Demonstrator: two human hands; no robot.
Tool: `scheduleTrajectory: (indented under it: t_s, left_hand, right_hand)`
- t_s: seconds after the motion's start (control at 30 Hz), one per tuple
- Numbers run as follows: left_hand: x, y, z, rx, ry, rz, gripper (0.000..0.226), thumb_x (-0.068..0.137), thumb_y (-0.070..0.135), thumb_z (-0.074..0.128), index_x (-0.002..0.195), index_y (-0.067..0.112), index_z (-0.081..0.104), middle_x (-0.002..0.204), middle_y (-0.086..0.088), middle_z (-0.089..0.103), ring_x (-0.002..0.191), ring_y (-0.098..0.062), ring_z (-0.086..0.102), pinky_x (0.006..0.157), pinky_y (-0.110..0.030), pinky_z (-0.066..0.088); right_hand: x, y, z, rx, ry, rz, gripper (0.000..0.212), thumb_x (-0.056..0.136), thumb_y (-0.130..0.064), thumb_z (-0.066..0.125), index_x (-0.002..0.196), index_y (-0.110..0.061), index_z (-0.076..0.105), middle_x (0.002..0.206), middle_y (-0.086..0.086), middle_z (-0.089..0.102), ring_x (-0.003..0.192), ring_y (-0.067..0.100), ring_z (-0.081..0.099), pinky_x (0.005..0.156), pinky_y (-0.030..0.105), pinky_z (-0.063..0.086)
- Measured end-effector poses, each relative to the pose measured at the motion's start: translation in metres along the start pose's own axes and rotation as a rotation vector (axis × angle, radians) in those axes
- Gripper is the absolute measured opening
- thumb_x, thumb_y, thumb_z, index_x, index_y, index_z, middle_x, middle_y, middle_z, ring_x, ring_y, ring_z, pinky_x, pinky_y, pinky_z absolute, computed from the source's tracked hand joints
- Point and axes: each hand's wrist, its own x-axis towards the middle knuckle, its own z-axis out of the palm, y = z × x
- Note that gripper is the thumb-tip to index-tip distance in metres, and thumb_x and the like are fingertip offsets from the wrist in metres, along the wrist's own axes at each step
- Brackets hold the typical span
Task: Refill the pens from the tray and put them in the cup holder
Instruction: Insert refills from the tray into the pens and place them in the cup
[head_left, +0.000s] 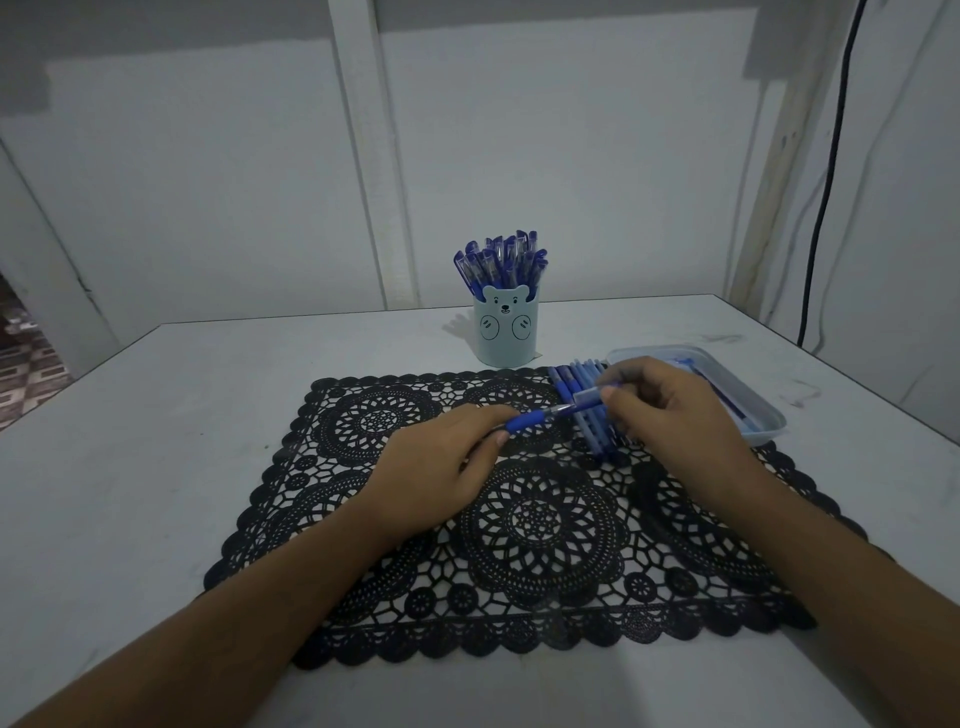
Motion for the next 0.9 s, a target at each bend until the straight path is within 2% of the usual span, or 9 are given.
scheduleTrajectory:
  t_s: [0.23, 0.33, 0.43, 0.6, 0.8, 0.9]
  left_hand:
    - [0.0, 0.0, 0.001, 0.005, -0.006, 0.009, 0.034, 0.093, 0.036, 0.035, 0.116, 0.025, 0.057, 0.088, 0.012, 0.063, 0.07, -0.002, 0.052, 0.051, -0.019, 0.044]
    - [0.0, 0.0, 0.001, 0.0, -0.006, 0.02, 0.034, 0.093, 0.035, 0.035, 0.116, 0.025, 0.057, 0.088, 0.013, 0.063, 0.068, 0.001, 0.048, 0.049, -0.02, 0.044]
    - [0.0, 0.0, 0.001, 0.009, 0.0, 0.04, 0.031, 0.092, 0.034, 0.037, 0.114, 0.025, 0.057, 0.087, 0.013, 0.063, 0.065, 0.003, 0.045, 0.045, -0.019, 0.043]
    - [-0.001, -0.002, 0.001, -0.009, -0.008, 0.068, 0.029, 0.092, 0.03, 0.036, 0.111, 0.021, 0.057, 0.08, 0.007, 0.066, 0.056, -0.007, 0.054, 0.043, -0.026, 0.046]
    - [-0.002, 0.0, 0.0, 0.01, -0.025, 0.048, 0.033, 0.091, 0.033, 0.035, 0.104, 0.022, 0.063, 0.071, 0.01, 0.063, 0.053, -0.003, 0.048, 0.044, -0.02, 0.037]
    - [0.006, 0.004, -0.002, 0.167, -0.013, 0.126, 0.033, 0.09, 0.035, 0.038, 0.098, 0.018, 0.065, 0.08, 0.007, 0.063, 0.066, -0.011, 0.056, 0.056, -0.027, 0.044]
  right_hand:
    - [0.001, 0.001, 0.002, -0.02, -0.006, 0.024, 0.017, 0.089, -0.008, 0.052, 0.078, -0.019, 0.059, 0.064, 0.01, 0.048, 0.055, 0.015, 0.041, 0.048, 0.017, 0.036]
    - [0.0, 0.001, 0.002, 0.007, -0.018, 0.032, 0.017, 0.089, -0.007, 0.053, 0.079, -0.019, 0.06, 0.062, 0.007, 0.051, 0.054, 0.013, 0.045, 0.052, 0.02, 0.039]
    - [-0.003, 0.0, 0.007, 0.071, -0.114, 0.057, 0.013, 0.09, -0.006, 0.053, 0.086, -0.015, 0.062, 0.061, -0.002, 0.062, 0.053, 0.003, 0.055, 0.055, 0.013, 0.045]
    - [-0.007, 0.0, 0.014, 0.182, -0.168, 0.062, 0.016, 0.09, -0.002, 0.052, 0.098, -0.012, 0.062, 0.07, -0.001, 0.069, 0.06, -0.001, 0.063, 0.057, 0.011, 0.048]
    - [-0.009, 0.005, 0.015, 0.054, -0.216, -0.009, 0.021, 0.09, -0.002, 0.052, 0.096, -0.019, 0.061, 0.073, -0.007, 0.068, 0.065, -0.005, 0.063, 0.06, 0.01, 0.049]
    - [-0.007, 0.003, 0.019, -0.072, -0.206, -0.09, 0.024, 0.09, -0.007, 0.054, 0.089, -0.031, 0.058, 0.072, -0.009, 0.066, 0.065, -0.008, 0.061, 0.064, 0.007, 0.046]
